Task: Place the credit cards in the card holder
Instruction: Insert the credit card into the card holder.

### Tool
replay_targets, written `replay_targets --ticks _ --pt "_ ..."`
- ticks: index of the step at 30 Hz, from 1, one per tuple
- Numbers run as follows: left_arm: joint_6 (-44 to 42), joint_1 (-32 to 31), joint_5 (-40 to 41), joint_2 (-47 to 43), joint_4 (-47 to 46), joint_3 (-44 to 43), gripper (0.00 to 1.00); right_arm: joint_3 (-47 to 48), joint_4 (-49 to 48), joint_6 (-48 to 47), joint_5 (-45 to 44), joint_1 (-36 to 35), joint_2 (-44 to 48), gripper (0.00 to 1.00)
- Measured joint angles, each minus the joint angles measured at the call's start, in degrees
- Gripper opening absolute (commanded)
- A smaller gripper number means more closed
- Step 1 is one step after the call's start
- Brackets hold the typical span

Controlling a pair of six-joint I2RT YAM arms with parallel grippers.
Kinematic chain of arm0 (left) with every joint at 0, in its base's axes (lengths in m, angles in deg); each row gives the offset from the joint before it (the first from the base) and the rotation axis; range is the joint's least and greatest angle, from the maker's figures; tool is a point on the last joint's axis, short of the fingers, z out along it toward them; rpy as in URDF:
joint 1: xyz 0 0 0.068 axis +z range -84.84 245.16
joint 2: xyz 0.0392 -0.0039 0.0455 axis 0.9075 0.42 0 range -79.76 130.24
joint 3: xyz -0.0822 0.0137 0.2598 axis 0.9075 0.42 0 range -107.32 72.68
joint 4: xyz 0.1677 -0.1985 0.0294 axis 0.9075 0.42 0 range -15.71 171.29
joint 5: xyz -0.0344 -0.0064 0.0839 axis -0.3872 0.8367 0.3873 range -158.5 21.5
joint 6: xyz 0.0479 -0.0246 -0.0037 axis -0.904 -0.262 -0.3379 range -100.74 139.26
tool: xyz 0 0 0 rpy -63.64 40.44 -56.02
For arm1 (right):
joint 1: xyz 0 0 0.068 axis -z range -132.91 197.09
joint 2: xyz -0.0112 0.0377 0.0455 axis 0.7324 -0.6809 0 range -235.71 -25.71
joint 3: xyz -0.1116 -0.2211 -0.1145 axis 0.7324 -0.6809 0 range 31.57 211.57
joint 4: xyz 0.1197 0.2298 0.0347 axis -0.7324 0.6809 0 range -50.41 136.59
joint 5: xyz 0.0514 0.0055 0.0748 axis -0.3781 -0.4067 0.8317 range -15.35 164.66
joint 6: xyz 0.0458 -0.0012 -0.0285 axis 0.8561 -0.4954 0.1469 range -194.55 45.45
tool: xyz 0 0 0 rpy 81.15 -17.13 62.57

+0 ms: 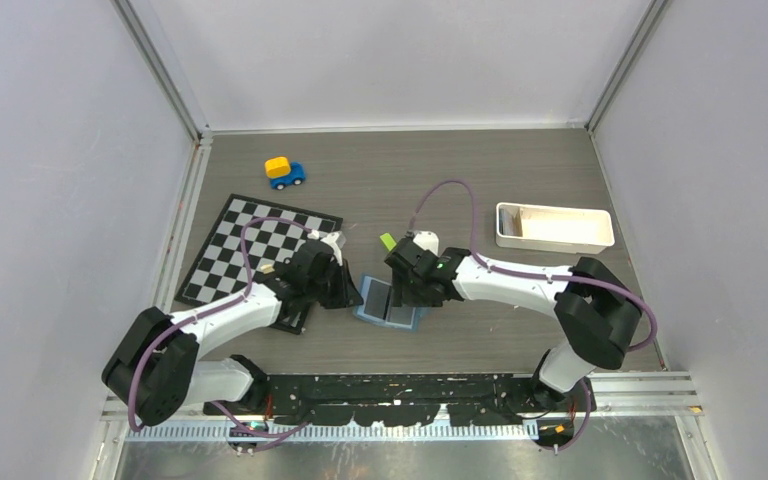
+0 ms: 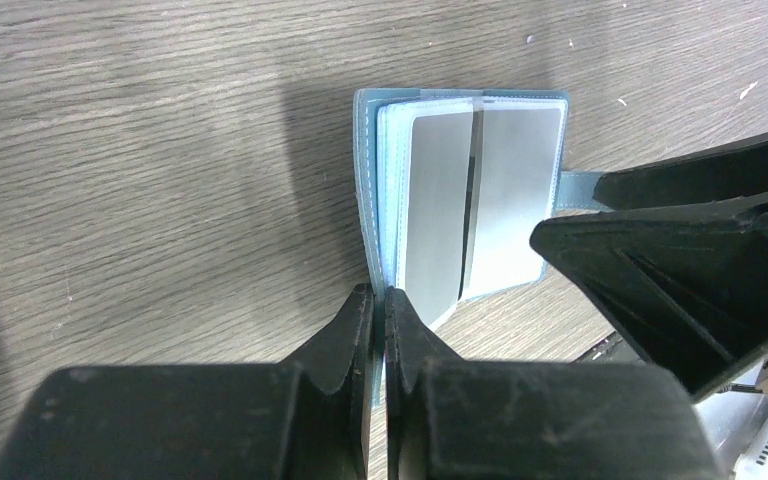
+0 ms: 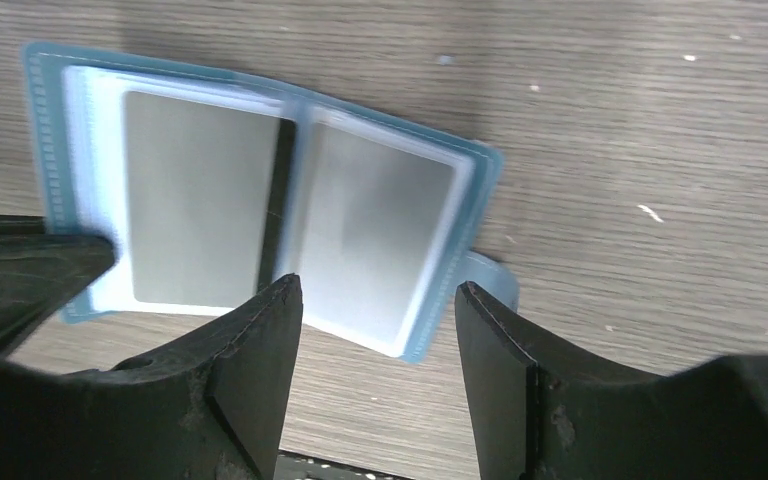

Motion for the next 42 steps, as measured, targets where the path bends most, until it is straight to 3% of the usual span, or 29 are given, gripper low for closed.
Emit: replay_targets --ticks 11,25,42 --pt "-0.3 0.1 -0.4 0.0 0.2 0.0 0.0 -0.6 6.8 -0.6 -4.5 -0.5 0.1 0.59" --pt "-2.5 0.3 -4.2 0.0 -1.0 0.0 0.0 -1.5 6.4 0.3 -6.4 -0.6 -2.9 0.39" --pt "-2.4 0.3 -8.8 2.6 -7.2 0.0 0.0 -1.9 5.2 0.6 -5.8 -0.6 -2.9 0.35"
